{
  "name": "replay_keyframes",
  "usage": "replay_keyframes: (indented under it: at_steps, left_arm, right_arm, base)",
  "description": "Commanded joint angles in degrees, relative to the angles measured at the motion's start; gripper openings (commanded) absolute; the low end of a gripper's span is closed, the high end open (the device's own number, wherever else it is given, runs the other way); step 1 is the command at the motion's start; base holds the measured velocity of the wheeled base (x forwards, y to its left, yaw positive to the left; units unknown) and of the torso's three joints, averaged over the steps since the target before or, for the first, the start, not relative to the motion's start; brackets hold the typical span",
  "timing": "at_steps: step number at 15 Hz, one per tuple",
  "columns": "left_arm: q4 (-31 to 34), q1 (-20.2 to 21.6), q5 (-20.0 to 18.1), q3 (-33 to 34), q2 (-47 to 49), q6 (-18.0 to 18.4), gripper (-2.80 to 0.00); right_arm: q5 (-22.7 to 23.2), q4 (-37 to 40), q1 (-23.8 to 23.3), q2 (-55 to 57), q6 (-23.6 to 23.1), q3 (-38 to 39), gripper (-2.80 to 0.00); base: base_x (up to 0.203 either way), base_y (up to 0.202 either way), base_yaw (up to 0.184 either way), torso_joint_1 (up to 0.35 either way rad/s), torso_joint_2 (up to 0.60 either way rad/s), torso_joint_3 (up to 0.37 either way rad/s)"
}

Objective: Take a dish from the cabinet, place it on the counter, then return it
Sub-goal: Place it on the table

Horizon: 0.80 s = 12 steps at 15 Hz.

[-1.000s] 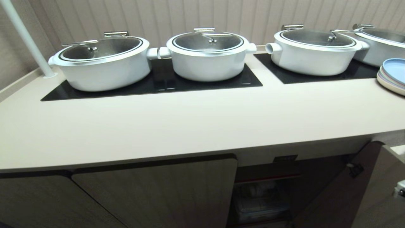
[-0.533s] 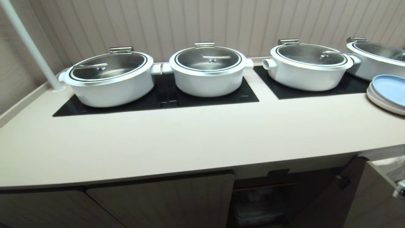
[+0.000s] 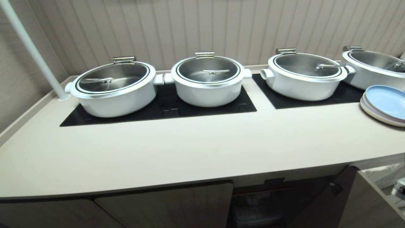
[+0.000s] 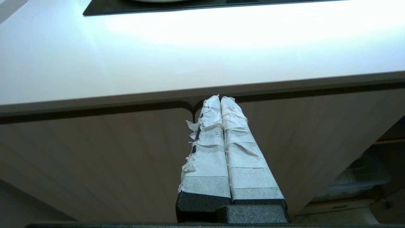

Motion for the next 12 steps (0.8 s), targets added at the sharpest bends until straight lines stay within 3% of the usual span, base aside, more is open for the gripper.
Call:
replay_keyframes:
  at_steps: [1,12]
  left_arm:
    - [0.00,0.00,0.00,-0.06,0.00,0.00,-2.80]
    - [0.00,0.00,0.00,0.01,0.00,0.00,-2.80]
  right_arm:
    - [0.08,0.25,0.49,0.22,0.07,-0.02,-2.80]
    - [-0.30,-0.38,0.69,-0.04,0.87,0.07,-2.80]
  base:
    - [0.000,0.000,0.000,0.168,-0.33,-0.178]
    - [0.000,0.000,0.000,0.159,-0.32,-0.163]
